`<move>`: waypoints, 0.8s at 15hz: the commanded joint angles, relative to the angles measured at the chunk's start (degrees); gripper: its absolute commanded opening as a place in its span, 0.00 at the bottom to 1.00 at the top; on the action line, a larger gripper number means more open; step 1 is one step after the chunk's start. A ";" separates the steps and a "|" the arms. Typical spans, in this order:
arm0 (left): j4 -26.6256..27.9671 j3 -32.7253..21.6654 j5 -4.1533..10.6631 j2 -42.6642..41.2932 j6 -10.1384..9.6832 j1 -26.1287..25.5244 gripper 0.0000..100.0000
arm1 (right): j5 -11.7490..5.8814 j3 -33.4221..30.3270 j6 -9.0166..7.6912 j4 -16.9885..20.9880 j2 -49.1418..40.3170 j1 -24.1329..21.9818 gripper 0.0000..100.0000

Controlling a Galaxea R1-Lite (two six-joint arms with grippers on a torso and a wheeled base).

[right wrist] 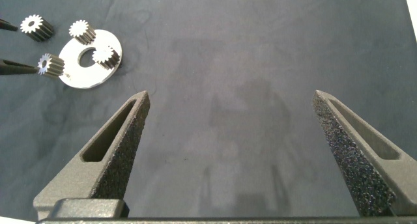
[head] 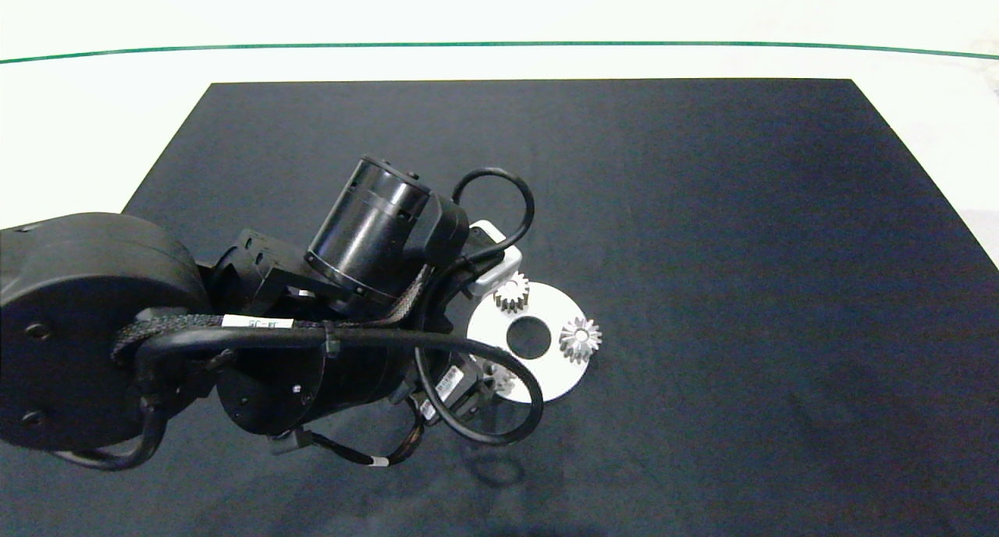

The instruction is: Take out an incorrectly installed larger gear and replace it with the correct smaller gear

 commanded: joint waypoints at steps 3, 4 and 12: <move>-0.01 -0.74 0.25 0.48 1.18 0.96 1.00 | 0.05 -0.08 0.00 0.11 0.19 0.11 1.00; -0.54 -0.83 0.25 0.65 1.27 0.88 1.00 | 0.05 -0.08 0.00 0.11 0.19 0.11 1.00; -3.79 -1.27 0.60 3.20 1.71 0.08 1.00 | 0.05 -0.08 0.18 0.11 0.10 0.20 1.00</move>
